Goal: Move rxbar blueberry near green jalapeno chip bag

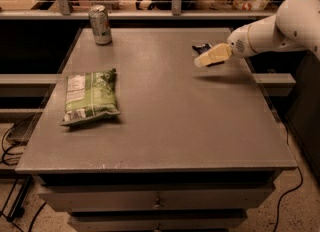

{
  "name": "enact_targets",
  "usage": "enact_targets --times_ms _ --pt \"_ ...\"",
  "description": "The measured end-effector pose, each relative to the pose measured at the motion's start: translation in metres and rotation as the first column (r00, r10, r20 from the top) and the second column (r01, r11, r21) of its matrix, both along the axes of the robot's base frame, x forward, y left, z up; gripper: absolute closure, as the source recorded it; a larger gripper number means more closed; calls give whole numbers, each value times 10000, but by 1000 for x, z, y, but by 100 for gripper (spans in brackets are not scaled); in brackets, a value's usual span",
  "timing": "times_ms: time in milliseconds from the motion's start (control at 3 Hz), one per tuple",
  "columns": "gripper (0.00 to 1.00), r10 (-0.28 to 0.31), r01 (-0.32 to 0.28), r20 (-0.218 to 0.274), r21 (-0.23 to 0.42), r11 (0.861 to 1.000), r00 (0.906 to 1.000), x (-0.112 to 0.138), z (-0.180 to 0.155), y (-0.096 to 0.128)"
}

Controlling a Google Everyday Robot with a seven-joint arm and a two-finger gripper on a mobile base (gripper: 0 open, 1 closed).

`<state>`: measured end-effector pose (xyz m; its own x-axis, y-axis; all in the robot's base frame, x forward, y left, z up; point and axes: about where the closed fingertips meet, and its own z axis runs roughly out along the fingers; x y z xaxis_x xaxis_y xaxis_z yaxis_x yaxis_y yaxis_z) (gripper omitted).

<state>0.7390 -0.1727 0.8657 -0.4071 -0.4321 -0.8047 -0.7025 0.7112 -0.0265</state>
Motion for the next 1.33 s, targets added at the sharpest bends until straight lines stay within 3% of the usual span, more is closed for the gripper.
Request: enact_targets --times_ms 333,667,1333 --pt "0 -161 158 -122 -223 9996 9998 12 -14 8" --pt "16 -200 185 -388 -396 9990 9990 19 -27 15" --pt "63 -147 82 -628 -1036 9946 9979 19 -29 21"
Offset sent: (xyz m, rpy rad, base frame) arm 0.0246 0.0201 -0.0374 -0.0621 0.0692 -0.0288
